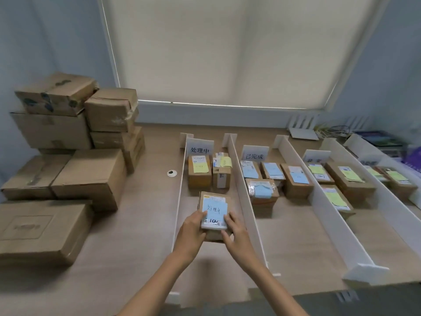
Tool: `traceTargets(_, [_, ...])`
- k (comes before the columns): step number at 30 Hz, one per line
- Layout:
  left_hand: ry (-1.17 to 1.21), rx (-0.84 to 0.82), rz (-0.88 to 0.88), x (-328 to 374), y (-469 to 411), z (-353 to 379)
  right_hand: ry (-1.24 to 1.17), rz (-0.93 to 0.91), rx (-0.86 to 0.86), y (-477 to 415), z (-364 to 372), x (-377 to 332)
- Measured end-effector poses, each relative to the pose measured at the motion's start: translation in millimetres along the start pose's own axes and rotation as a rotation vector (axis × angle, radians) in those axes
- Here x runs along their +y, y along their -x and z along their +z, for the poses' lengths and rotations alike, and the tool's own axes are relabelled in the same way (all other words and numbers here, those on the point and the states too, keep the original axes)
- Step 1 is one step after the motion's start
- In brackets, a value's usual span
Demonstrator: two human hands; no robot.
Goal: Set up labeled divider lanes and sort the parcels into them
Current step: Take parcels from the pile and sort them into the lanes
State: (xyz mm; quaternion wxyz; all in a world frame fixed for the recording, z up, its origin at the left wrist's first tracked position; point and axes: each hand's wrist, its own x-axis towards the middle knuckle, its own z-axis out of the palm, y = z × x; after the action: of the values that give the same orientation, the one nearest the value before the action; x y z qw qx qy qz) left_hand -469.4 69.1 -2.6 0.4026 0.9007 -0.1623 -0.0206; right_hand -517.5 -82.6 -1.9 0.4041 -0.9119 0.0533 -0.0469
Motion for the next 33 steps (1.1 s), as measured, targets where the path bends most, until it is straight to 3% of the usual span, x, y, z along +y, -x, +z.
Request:
traceTargets(7, [-0.222,-0.044,-0.066,-57,-98,27,0.066,0.040,-0.159,-108,43,42])
traceTargets(16, [-0.516,-0.239,-0.157,-112,-171,63,0.134,0.035,-0.390,-200,93,87])
traceTargets(23, [-0.645,-0.179,-0.132,-124,-202,61,0.305,-0.038,-0.391,-225,103,91])
traceTargets(28, [-0.463,-0.052,-0.076,-118,-185,33,0.456,-0.060,-0.357,-215,91,74])
traceTargets(33, [-0.326,0.146,-0.051,-110,-129,-27,0.343,-0.133,-0.215,-168,82,40])
